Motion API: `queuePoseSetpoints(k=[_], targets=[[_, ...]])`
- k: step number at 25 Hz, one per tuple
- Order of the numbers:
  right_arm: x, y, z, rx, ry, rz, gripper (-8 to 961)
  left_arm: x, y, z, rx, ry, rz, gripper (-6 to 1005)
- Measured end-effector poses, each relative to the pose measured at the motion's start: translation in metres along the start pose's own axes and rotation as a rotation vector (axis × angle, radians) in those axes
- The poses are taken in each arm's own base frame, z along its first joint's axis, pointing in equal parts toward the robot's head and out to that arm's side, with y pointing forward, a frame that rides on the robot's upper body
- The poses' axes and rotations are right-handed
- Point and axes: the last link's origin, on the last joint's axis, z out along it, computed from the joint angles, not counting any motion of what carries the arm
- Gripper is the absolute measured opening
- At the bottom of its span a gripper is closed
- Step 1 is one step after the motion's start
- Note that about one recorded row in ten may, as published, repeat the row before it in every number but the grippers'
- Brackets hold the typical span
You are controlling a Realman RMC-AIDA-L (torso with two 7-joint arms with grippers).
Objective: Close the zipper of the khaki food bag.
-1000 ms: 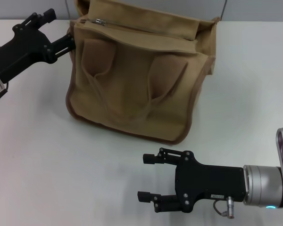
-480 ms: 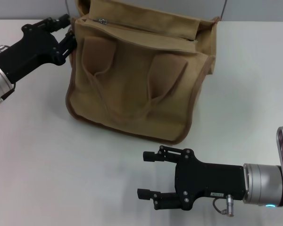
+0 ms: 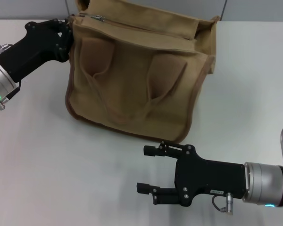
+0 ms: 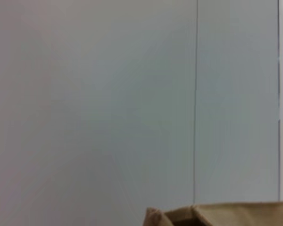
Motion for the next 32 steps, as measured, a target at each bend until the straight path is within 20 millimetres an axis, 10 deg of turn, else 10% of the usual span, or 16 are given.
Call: queuePoseSetpoints(k=[15,32], targets=[[-0.041,-0.013,-0.015,0.240,-0.354,-0.157,797,0.017,0.025,-0.010,-0.165,0.129,-0.115,22],[-0.092,-0.066,0.043,0.611,-0.325,-0.724,797,0.017,0.034,-0.005,-0.212,0.152,-0.171,22]])
